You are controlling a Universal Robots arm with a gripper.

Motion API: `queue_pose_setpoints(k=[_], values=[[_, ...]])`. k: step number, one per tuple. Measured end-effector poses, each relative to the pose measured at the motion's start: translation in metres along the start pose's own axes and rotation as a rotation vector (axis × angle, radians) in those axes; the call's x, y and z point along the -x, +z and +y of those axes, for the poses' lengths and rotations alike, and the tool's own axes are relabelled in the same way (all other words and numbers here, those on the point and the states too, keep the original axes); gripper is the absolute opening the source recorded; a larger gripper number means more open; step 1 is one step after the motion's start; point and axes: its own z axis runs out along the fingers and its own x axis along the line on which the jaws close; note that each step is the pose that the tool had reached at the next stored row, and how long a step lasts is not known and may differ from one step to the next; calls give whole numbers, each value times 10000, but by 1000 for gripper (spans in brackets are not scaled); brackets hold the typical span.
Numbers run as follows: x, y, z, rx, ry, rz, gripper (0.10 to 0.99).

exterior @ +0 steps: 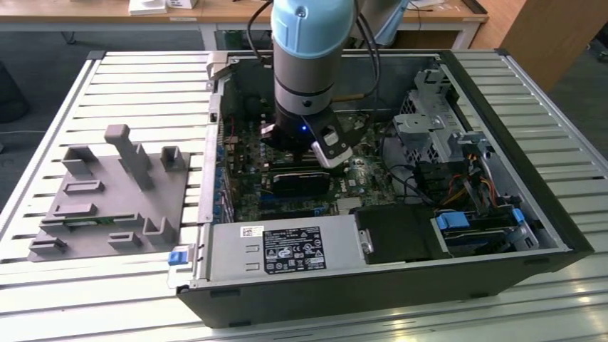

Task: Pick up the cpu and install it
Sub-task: 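Install the second cpu locking lever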

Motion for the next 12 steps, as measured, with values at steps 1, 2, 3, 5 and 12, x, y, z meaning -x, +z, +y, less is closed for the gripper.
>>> queue_pose_setpoints(k=[1,2,3,5,12], values=[[-3,6,-2,36,0,0,106],[-9,14,-4,62,0,0,106],[-21,22,-6,81,-1,-1,106],[-49,42,-12,106,0,-2,106],[-81,90,-26,272,2,0,106]])
